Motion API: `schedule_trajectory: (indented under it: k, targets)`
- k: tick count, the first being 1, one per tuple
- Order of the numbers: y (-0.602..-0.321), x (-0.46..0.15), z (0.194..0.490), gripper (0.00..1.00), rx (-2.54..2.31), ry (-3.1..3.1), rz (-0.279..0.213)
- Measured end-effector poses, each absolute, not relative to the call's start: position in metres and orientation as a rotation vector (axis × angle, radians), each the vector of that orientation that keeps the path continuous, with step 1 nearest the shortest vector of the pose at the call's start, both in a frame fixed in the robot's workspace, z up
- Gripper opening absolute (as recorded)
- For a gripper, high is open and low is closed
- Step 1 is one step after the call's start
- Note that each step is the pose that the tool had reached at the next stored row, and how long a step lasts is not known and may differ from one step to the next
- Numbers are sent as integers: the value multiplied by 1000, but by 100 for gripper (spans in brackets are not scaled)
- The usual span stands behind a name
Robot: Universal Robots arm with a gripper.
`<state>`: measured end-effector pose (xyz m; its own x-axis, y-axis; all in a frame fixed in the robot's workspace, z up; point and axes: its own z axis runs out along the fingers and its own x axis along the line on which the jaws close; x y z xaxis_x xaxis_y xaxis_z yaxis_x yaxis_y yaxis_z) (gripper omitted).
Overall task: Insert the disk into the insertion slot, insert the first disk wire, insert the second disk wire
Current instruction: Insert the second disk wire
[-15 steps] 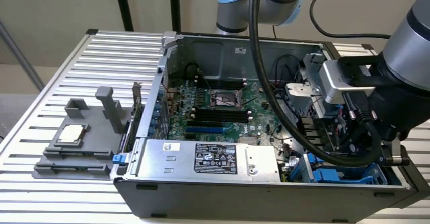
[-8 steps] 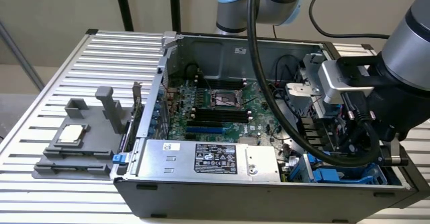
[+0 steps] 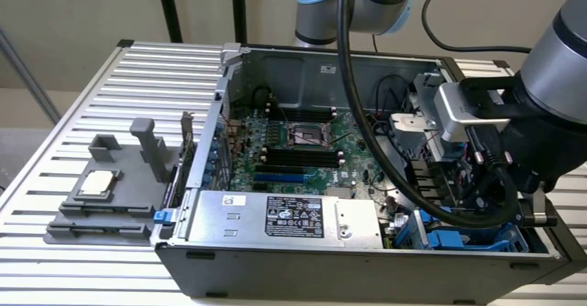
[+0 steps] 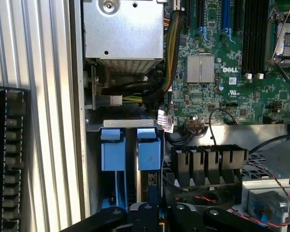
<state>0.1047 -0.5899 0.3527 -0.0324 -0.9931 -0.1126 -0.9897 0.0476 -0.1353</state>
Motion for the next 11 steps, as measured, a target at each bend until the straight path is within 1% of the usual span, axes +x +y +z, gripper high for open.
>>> schedule_trajectory:
  k: [11]
  targets:
    - [-590,105,345,16,-2049,2134,-22]
